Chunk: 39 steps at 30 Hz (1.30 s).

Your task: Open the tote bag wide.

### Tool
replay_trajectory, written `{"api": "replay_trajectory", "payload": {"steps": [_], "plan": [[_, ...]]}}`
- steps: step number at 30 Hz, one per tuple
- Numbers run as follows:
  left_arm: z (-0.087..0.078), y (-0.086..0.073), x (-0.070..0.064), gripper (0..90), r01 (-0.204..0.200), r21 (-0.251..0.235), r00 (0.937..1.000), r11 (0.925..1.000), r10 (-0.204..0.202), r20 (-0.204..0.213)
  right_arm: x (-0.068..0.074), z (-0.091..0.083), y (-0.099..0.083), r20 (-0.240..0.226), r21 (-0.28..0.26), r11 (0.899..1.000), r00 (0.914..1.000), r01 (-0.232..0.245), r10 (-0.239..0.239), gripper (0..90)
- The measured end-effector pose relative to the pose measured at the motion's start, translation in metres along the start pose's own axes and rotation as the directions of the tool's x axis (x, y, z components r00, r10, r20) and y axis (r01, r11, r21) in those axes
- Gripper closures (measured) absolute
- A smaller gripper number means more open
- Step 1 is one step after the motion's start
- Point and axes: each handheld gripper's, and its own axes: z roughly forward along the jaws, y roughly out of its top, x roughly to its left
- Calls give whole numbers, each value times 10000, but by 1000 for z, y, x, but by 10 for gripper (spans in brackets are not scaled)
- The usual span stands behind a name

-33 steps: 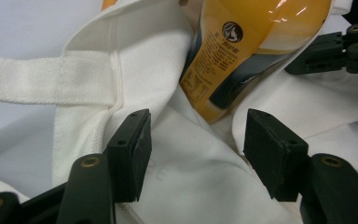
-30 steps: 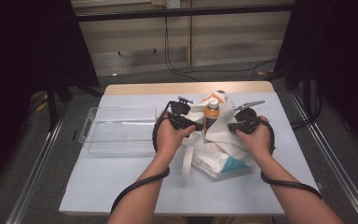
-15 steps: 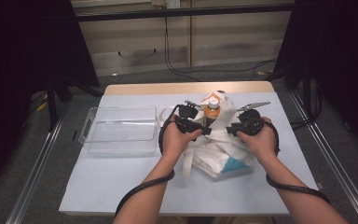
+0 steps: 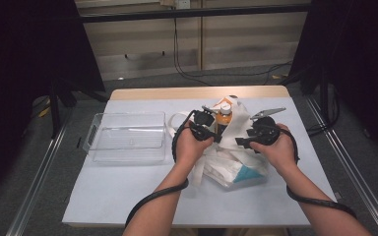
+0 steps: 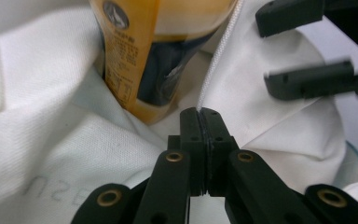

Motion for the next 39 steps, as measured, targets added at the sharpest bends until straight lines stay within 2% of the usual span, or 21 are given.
{"api": "replay_trajectory", "payload": {"steps": [3, 4, 7, 10, 13, 15, 16, 18, 20, 21, 22, 23, 24, 25, 26, 27, 29, 31, 32, 36, 39], "plan": [[-6, 4, -3, 893, 57, -126, 10000, 9999, -58, -61, 8, 1, 2, -249, 21, 9997, 9994, 228, -227, 256], [-7, 5, -5, 892, 193, -232, 9998, 9995, -195, -106, 10, 2, 2, -307, 59, 9995, 9990, 318, -316, 245], [-10, 7, -8, 893, 140, -246, 9999, 9996, -141, -68, 16, 5, 0, -268, 159, 9989, 9987, 436, -432, 181], [-10, 8, -9, 894, 310, -411, 9993, 9987, -300, 244, 19, 9, -1, -58, 255, 9980, 9983, 575, -574, 182], [-11, 9, -11, 894, 445, -580, 9985, 9973, -424, 359, 20, 12, 1, 164, 339, 9979, 9983, 545, -551, 195], [-11, 10, -11, 894, 339, -531, 9987, 9980, -318, 402, 21, 13, 2, 355, 450, 9969, 9972, 638, -654, 264], [-10, 10, -12, 895, 537, -680, 9978, 9962, -508, 436, 21, 13, 2, 503, 514, 9959, 9958, 738, -764, 270], [-10, 10, -11, 895, 550, -625, 9973, 9965, -518, 521, 20, 13, 3, 529, 527, 9970, 9969, 562, -589, 295], [-8, 10, -12, 895, 526, -576, 9975, 9969, -497, 504, 21, 13, 3, 513, 583, 9971, 9973, 498, -528, 409], [-7, 10, -12, 895, 459, -569, 9976, 9973, -429, 537, 22, 14, 4, 406, 651, 9953, 9964, 722, -749, 474], [-7, 10, -13, 895, 455, -486, 9978, 9978, -430, 505, 24, 14, 4, 439, 695, 9950, 9962, 715, -747, 527], [-6, 10, -13, 894, 424, -466, 9984, 9980, -406, 386, 26, 14, 4, 390, 715, 9948, 9964, 728, -757, 617], [-6, 10, -13, 893, 497, -516, 9983, 9974, -481, 314, 26, 14, 4, 74, 774, 9941, 9970, 762, -770, 742], [-6, 10, -12, 893, 447, -441, 9984, 9980, -430, 377, 27, 14, 3, -151, 826, 9941, 9975, 699, -689, 809], [-6, 9, -11, 892, 395, -397, 9985, 9984, -379, 384, 28, 15, 3, -219, 858, 9938, 9974, 701, -684, 833], [-6, 9, -11, 892, 424, -418, 9985, 9982, -409, 351, 28, 16, 2, -297, 916, 9934, 9973, 695, -670, 900], [-8, 8, -9, 900, 603, -541, 9972, 9967, -577, 471, 28, 18, 0, -241, 1148, 9912, 9977, 657, -633, 900], [-10, 9, -9, 900, 445, -526, 9986, 9976, -429, 319, 26, 19, -1, -260, 1100, 9931, 9989, 408, -382, 900], [-11, 9, -9, 900, 579, -613, 9978, 9964, -558, 348, 25, 18, -2, -282, 1068, 9936, 9991, 354, -326, 900], [-13, 9, -7, 900, 438, -458, 9990, 9980, -431, 152, 25, 15, 0, -195, 1049, 9934, 9988, 460, -442, 900], [-12, 7, -6, 853, 452, -493, 9990, 9978, -453, -14, 20, 10, 0, -162, 1111, 9932, 9993, 361, -345, 900]]}}
